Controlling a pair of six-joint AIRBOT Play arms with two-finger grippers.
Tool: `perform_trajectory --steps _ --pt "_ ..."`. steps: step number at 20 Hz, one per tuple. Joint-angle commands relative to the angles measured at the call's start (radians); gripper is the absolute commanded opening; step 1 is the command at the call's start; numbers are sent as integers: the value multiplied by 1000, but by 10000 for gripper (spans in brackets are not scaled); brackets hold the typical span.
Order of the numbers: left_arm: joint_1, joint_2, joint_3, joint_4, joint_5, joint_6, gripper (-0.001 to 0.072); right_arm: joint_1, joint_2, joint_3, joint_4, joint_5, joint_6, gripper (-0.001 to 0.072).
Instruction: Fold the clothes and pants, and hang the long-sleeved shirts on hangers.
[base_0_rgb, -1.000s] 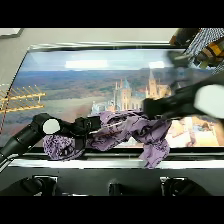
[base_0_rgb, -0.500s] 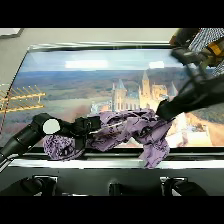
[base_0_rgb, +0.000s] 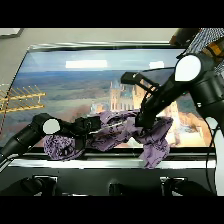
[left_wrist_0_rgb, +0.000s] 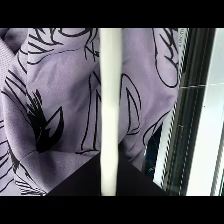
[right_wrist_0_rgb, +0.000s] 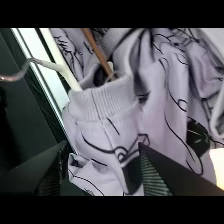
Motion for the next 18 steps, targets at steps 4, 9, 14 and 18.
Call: perform_trajectory --steps 4,9,14,18 --pt "0 0 1 1 0 0 25 7 -18 -72 33 -27 -80 398" --pt "0 0 1 0 0 0 26 7 -16 -79 32 -59 -166 37" --pt "10 0 1 48 14 -167 465 7 43 -79 -11 -31 -164 34" --pt "70 13 7 162 44 -483 646 6 103 -80 -75 -13 -163 33"
